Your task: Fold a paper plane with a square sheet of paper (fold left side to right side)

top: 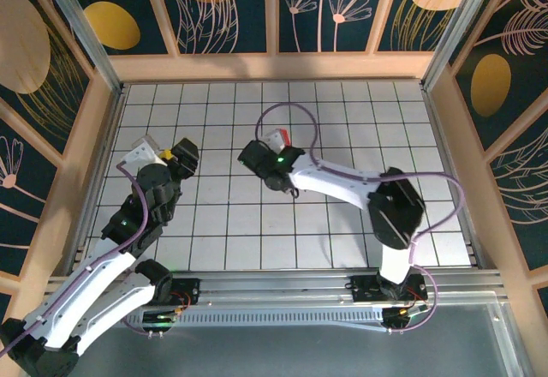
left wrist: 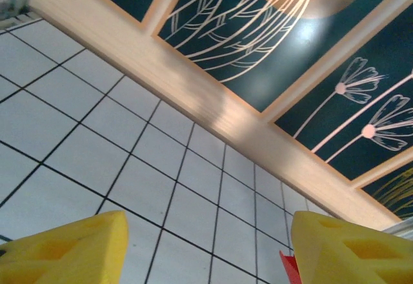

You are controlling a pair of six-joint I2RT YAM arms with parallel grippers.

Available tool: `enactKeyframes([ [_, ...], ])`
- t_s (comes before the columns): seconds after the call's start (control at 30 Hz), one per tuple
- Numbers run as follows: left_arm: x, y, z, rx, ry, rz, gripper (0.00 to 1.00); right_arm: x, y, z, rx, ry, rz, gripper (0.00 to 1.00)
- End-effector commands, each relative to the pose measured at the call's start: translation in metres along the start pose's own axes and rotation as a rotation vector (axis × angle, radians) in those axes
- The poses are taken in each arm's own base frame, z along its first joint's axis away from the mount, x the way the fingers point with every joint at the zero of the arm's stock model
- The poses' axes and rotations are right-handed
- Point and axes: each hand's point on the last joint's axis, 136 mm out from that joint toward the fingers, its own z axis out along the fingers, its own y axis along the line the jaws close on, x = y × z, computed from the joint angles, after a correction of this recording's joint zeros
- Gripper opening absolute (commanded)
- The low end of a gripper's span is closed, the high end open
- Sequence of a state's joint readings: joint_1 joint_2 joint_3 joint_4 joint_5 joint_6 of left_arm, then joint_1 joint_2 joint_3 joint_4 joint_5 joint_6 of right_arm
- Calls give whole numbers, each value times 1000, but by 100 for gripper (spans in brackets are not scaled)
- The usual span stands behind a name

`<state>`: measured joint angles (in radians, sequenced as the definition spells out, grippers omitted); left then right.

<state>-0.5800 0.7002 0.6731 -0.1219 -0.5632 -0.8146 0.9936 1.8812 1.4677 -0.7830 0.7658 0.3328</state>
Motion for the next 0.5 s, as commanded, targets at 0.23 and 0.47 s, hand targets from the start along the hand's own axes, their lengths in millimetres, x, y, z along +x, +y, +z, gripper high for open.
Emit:
enactKeyframes([
  [0.23, 3, 13, 0, -56, -5, 13, 69, 19, 20, 49, 190, 64, -157, 0],
  [0.47, 9, 12, 5, -57, 9, 15, 69, 38, 33, 65, 176, 109, -156, 0],
])
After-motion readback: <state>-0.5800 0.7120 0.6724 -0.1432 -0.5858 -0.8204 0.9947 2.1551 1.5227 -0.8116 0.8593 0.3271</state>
